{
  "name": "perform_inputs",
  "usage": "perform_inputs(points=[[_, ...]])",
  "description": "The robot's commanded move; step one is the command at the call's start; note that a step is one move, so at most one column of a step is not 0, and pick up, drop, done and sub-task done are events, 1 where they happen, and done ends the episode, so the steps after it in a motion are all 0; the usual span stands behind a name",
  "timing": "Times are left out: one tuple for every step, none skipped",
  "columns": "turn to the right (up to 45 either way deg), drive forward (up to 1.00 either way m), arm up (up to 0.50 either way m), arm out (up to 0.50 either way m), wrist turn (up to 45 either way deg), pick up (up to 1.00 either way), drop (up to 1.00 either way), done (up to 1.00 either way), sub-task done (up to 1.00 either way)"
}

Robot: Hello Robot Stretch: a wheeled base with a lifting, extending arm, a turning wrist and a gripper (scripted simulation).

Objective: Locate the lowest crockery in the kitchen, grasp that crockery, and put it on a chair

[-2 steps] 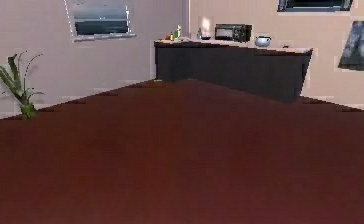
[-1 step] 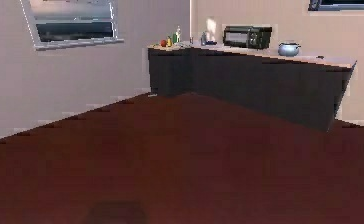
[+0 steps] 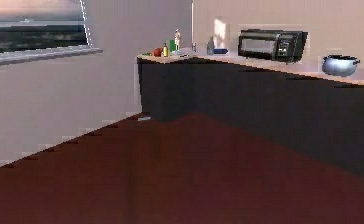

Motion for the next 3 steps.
perform_inputs(points=[[0.0,1.0,0.0,0.0,0.0,0.0,0.0,0.0,0.0],[0.0,1.0,0.0,0.0,0.0,0.0,0.0,0.0,0.0],[12.0,0.0,0.0,0.0,0.0,0.0,0.0,0.0,0.0]])
